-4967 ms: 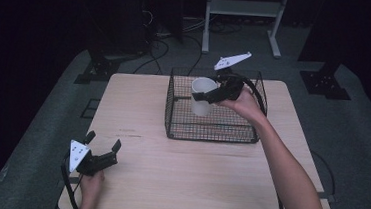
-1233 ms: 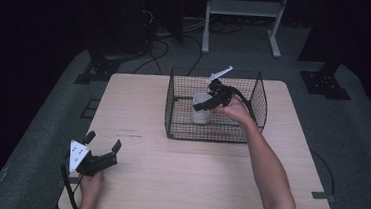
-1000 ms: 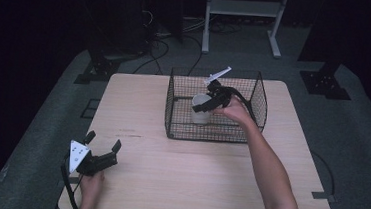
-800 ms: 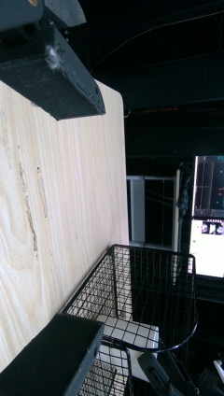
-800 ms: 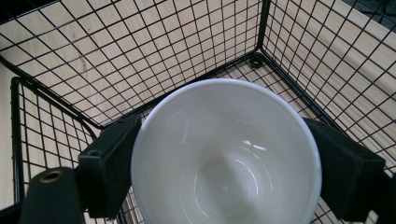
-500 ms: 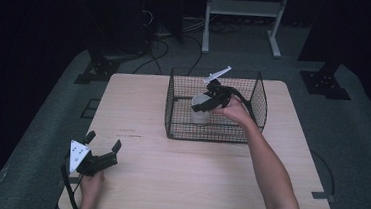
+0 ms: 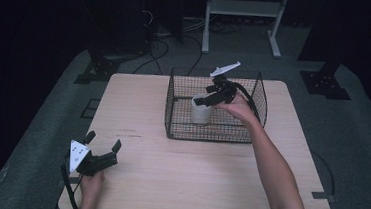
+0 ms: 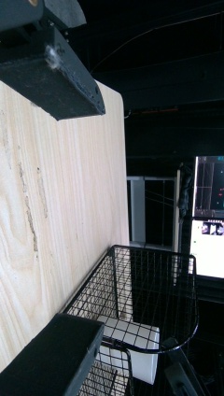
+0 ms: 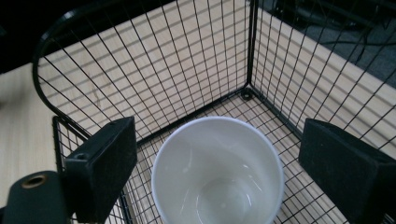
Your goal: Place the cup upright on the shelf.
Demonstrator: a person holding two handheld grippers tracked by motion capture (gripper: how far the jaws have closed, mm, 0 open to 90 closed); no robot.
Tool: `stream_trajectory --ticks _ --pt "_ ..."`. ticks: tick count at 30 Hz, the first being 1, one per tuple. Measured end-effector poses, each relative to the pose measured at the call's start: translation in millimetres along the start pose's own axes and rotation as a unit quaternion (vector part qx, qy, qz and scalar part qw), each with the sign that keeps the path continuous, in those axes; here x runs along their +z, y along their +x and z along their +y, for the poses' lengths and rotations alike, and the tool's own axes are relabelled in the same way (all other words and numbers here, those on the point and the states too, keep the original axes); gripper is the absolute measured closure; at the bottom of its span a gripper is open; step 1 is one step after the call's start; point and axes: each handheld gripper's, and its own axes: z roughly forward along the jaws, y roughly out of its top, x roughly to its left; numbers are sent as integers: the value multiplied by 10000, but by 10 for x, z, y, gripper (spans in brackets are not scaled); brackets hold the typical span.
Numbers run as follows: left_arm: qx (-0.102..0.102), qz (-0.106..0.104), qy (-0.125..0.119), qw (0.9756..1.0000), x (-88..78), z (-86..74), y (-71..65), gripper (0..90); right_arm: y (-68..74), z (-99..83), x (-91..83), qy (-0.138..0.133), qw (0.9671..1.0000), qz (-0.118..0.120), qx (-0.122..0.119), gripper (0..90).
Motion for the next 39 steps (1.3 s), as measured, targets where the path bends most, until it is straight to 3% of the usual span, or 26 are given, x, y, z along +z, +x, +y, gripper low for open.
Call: stream_trajectory --ticks 8,21,32,39 --pt "2 -7 -4 10000 2 0 2 0 -13 29 -167 -239 9996 80 110 107" --pt "21 -8 1 10000 -2 0 -3 0 59 61 -363 -345 9994 67 44 109" --pt "32 -3 11 10000 0 0 -6 0 19 -44 -534 -443 9988 69 219 117" --pt "39 -3 9 10000 -1 0 -10 0 100 -46 -627 -525 9985 111 147 121"
